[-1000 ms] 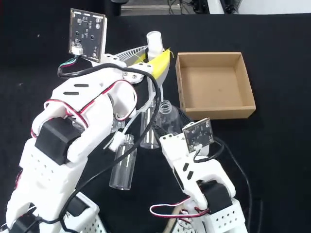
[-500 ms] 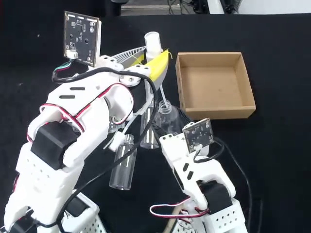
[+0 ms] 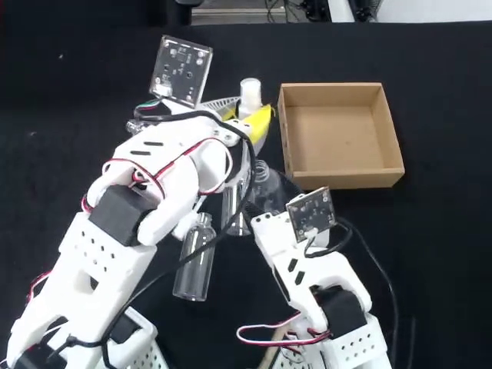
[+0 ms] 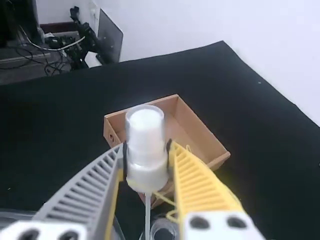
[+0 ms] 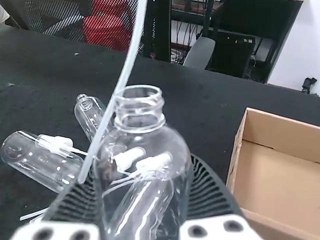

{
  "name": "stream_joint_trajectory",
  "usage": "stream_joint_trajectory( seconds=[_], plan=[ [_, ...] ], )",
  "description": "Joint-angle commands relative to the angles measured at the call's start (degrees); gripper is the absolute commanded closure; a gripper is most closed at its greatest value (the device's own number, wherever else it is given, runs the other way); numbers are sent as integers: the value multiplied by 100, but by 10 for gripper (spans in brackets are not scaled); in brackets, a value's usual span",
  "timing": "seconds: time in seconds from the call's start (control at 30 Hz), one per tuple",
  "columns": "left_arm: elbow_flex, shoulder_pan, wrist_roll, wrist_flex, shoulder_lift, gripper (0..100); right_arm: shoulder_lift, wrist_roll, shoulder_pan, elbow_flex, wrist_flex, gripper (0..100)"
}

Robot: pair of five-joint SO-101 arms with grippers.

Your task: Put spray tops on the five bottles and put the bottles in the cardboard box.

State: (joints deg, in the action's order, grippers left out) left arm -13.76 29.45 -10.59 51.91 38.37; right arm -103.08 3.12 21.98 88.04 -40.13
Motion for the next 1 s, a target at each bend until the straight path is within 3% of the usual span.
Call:
stream_joint_trajectory(
  seconds=[0.0,0.17,0.57,0.8,0.97],
  plan=[
    [75,40,44,-35,88,864,-435,0,-26,-75,202,987],
    [488,40,53,-44,88,932,-435,0,-26,-84,202,987],
    [1420,40,18,-18,97,934,-435,0,-26,-84,202,987],
    [2404,92,0,1037,97,937,-435,0,-26,-84,202,987],
    [2123,92,0,1108,88,938,-435,0,-26,-84,202,987]
  ],
)
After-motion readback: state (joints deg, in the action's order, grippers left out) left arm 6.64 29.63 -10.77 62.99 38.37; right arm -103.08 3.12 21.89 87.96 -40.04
